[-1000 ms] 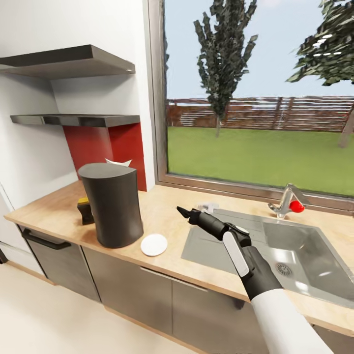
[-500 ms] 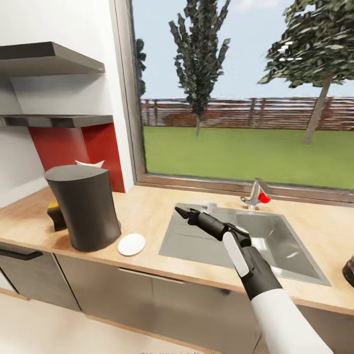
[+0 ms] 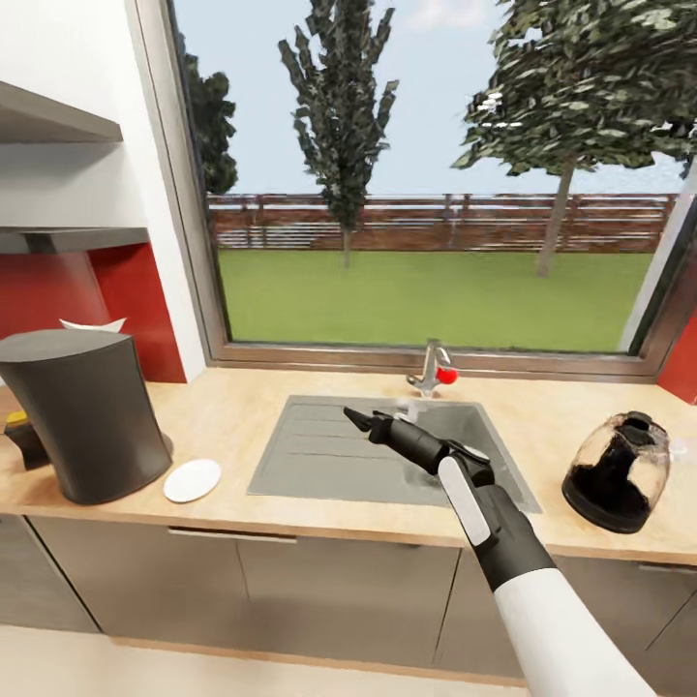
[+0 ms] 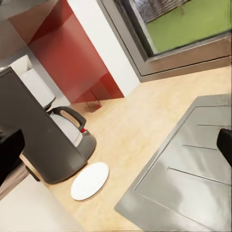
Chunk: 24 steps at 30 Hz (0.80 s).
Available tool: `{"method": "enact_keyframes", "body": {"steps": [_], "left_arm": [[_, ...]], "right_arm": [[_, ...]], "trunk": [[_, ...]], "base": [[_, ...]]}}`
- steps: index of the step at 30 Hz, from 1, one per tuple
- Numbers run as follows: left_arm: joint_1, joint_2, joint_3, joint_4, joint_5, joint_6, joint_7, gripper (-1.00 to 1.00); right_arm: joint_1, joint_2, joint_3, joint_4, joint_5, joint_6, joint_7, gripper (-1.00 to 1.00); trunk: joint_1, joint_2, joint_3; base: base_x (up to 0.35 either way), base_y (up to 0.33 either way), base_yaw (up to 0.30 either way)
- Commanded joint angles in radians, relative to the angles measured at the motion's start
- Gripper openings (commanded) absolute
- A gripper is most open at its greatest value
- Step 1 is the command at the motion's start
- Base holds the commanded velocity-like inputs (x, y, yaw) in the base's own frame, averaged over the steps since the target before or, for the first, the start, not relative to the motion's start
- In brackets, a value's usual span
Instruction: Set up a coffee station on the kitchen countertop: keep the coffee maker on the countertop, move the bottle of coffee from the kitchen shelf to the counter next to the coffee maker, place a paper coffee filter on top of the coffee maker, put the saucer next to the coffee maker with the coffee cup on the saucer, and place the electric kettle next to the coffee maker.
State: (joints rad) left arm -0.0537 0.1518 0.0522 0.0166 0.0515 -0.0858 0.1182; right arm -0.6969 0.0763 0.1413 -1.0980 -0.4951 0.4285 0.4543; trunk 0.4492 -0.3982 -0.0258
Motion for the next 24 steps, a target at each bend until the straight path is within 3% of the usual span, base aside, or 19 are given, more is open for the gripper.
{"method": "enact_keyframes", "body": {"steps": [1, 11, 20, 22, 24], "left_arm": [[-0.001, 0.0, 0.005, 0.002, 0.006, -0.006, 0.0, 1.0], [-0.001, 0.0, 0.005, 0.002, 0.008, -0.009, 0.0, 1.0], [-0.001, 0.0, 0.006, 0.002, 0.009, -0.008, 0.0, 1.0], [-0.001, 0.0, 0.006, 0.002, 0.009, -0.008, 0.001, 1.0], [-0.001, 0.0, 0.006, 0.002, 0.01, -0.008, 0.001, 1.0]], "right_arm": [[-0.001, 0.0, 0.0, 0.001, -0.008, 0.007, 0.0, 1.0], [-0.001, 0.004, 0.002, 0.0, -0.008, 0.007, 0.0, 1.0], [-0.001, 0.01, 0.008, 0.004, -0.008, 0.007, 0.006, 1.0], [-0.001, 0.009, 0.038, 0.005, -0.008, 0.006, 0.042, 1.0], [-0.001, 0.007, 0.083, 0.005, -0.005, 0.004, 0.128, 1.0]], "trunk": [[0.001, -0.002, -0.002], [0.001, -0.002, -0.002], [0.001, -0.002, -0.002], [0.001, -0.002, -0.002], [0.001, -0.002, -0.002]], "base": [[-0.015, -0.026, -0.261], [-0.013, -0.005, -0.261], [-0.277, -0.047, -0.201], [-0.333, -0.004, -0.011], [-0.335, -0.002, -0.004]]}}
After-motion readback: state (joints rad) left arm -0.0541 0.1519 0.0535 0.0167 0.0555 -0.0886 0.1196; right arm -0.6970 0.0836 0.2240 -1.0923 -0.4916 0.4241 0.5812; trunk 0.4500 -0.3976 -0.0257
